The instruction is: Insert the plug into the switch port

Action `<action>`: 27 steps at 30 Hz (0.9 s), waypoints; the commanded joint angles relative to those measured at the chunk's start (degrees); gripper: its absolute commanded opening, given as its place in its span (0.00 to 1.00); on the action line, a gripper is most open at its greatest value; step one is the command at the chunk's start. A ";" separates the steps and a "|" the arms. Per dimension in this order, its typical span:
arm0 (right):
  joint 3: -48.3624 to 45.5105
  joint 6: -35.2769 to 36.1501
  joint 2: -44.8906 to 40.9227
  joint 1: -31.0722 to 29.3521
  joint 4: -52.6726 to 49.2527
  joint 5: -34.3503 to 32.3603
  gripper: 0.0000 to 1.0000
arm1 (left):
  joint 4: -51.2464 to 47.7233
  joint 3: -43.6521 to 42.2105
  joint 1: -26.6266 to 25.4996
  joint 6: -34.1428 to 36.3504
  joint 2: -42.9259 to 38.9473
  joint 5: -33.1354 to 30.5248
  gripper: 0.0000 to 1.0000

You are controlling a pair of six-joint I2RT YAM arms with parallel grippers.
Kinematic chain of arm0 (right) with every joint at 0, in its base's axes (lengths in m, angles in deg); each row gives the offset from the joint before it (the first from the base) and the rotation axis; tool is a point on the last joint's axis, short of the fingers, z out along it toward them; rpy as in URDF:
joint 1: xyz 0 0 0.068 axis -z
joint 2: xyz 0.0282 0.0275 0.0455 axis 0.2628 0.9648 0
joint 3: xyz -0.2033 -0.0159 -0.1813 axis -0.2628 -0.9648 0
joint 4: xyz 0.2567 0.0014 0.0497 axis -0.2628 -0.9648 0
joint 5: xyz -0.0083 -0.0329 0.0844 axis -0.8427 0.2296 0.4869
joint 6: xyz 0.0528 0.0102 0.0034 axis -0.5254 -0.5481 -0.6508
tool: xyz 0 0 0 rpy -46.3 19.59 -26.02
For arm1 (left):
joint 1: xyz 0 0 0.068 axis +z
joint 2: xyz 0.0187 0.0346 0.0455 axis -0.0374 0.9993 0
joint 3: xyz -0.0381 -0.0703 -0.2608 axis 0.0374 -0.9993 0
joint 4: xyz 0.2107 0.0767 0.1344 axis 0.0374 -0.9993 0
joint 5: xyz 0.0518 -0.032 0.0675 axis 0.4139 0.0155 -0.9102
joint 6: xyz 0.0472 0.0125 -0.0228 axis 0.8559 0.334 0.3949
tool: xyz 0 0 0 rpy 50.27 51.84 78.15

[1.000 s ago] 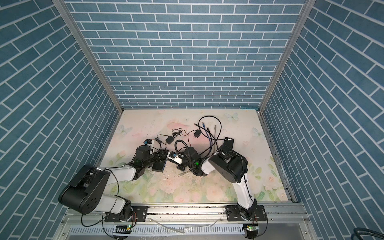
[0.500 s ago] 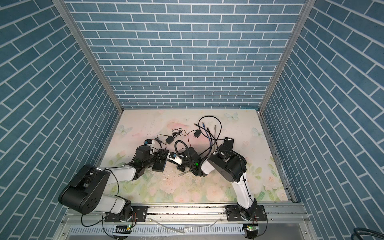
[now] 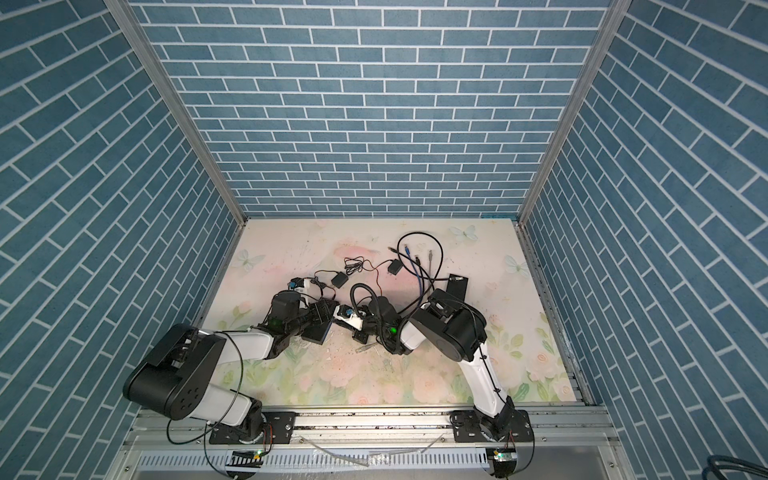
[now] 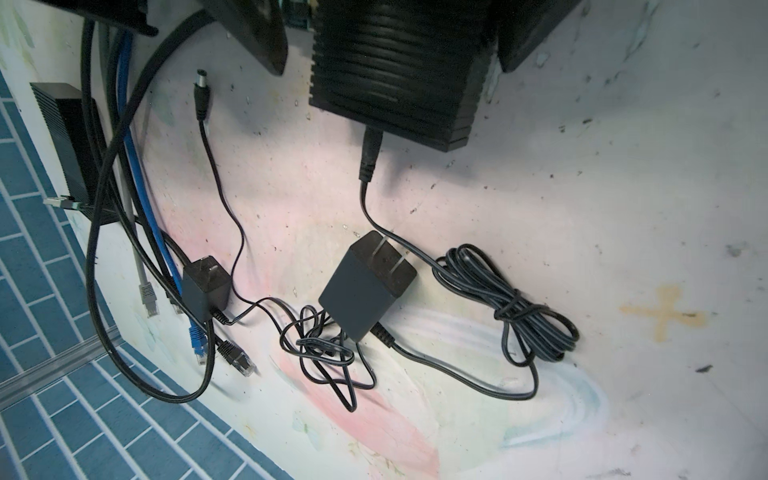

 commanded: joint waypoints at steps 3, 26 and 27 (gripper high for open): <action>2.82 -2.62 2.46 -0.89 6.96 2.45 0.00 | 2.26 -0.99 -0.86 -0.82 0.06 6.10 0.77; 9.94 0.39 4.92 -3.77 0.69 4.00 0.00 | 17.66 -2.34 -8.91 -3.15 7.24 13.08 0.74; 10.19 0.76 4.92 -3.85 0.76 4.00 0.00 | 18.58 -2.27 -9.27 -3.39 7.75 13.26 0.74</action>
